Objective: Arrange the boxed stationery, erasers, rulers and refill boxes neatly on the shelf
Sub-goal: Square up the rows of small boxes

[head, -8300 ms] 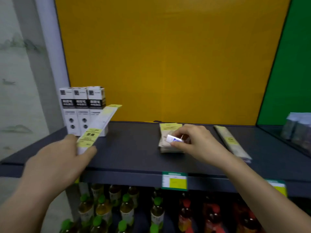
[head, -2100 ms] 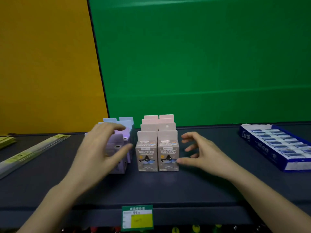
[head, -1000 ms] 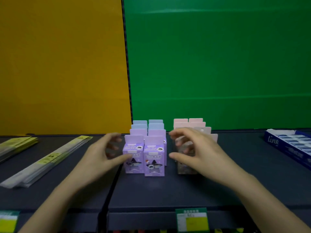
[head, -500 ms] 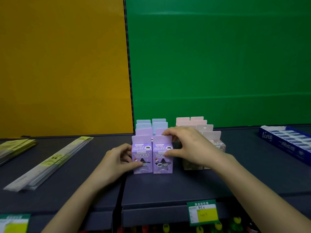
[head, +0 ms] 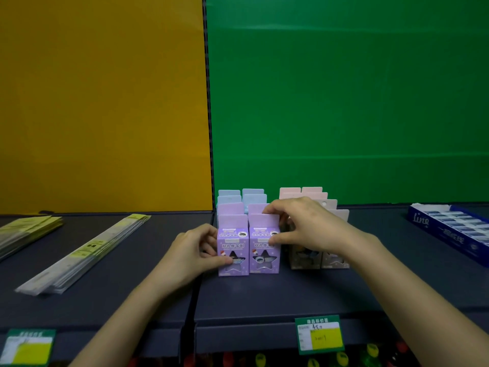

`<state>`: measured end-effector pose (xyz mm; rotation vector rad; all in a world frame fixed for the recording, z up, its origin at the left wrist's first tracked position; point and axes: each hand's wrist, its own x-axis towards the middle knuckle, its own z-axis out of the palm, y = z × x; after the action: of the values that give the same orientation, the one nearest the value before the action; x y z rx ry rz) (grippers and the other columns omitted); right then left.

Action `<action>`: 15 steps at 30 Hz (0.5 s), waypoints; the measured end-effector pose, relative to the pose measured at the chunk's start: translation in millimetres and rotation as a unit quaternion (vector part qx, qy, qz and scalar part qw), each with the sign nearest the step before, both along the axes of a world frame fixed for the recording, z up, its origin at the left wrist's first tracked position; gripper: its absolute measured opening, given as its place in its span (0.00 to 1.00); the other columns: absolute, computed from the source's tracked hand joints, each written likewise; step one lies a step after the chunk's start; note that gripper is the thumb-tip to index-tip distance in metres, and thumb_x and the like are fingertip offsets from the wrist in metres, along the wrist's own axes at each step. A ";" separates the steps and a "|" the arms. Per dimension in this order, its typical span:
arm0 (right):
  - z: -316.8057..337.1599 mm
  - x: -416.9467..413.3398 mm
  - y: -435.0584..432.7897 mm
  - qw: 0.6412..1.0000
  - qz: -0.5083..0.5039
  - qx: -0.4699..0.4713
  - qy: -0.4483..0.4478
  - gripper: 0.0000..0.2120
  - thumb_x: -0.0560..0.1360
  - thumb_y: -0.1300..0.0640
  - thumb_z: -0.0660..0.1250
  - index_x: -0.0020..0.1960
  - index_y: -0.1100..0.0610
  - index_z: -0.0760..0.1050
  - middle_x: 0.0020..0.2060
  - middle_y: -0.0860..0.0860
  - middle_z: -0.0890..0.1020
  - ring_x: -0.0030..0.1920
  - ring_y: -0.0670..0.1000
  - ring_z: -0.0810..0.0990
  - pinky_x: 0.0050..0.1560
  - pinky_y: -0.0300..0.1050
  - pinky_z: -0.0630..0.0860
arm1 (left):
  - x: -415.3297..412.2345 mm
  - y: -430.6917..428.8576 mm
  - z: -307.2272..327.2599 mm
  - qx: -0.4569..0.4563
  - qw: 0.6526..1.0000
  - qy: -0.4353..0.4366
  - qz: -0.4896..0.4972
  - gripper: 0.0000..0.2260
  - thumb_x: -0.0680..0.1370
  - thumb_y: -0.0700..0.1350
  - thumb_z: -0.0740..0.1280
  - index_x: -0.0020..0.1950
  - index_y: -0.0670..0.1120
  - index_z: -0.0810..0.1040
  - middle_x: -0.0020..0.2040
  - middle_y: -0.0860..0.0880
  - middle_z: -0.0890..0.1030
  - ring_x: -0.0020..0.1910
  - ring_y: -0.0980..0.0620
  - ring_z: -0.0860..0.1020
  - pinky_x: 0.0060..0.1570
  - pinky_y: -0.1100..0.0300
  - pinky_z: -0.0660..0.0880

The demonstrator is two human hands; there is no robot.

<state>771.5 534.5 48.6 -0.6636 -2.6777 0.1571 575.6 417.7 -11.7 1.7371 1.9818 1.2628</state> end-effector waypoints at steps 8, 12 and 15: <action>2.8 0.4 -0.3 1.000 0.003 0.012 -0.008 0.26 0.69 0.48 0.71 0.64 0.51 0.70 0.60 0.48 0.76 0.51 0.45 0.69 0.49 0.37 0.63 | -1.3 1.6 0.2 0.002 0.999 0.029 0.022 0.18 0.62 0.49 0.78 0.47 0.48 0.76 0.39 0.51 0.83 0.35 0.56 0.78 0.34 0.67 0.76; 2.2 -1.8 -0.9 1.000 0.006 0.006 0.007 0.24 0.69 0.51 0.72 0.63 0.52 0.72 0.57 0.49 0.78 0.46 0.43 0.69 0.46 0.35 0.63 | -3.1 2.3 -0.5 -0.001 0.999 0.031 0.027 0.18 0.62 0.49 0.78 0.46 0.48 0.76 0.39 0.50 0.82 0.35 0.54 0.78 0.34 0.65 0.77; 1.2 -3.3 -1.1 1.000 0.003 0.004 0.010 0.24 0.69 0.51 0.72 0.63 0.53 0.72 0.57 0.49 0.78 0.45 0.43 0.69 0.46 0.35 0.63 | -4.3 2.0 0.6 -0.007 0.999 0.036 0.030 0.18 0.62 0.50 0.78 0.47 0.48 0.76 0.39 0.51 0.82 0.35 0.54 0.78 0.35 0.64 0.77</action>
<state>768.1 533.4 49.8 -0.6472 -2.6596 0.1548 571.3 419.7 -11.1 1.7519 2.0920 1.2174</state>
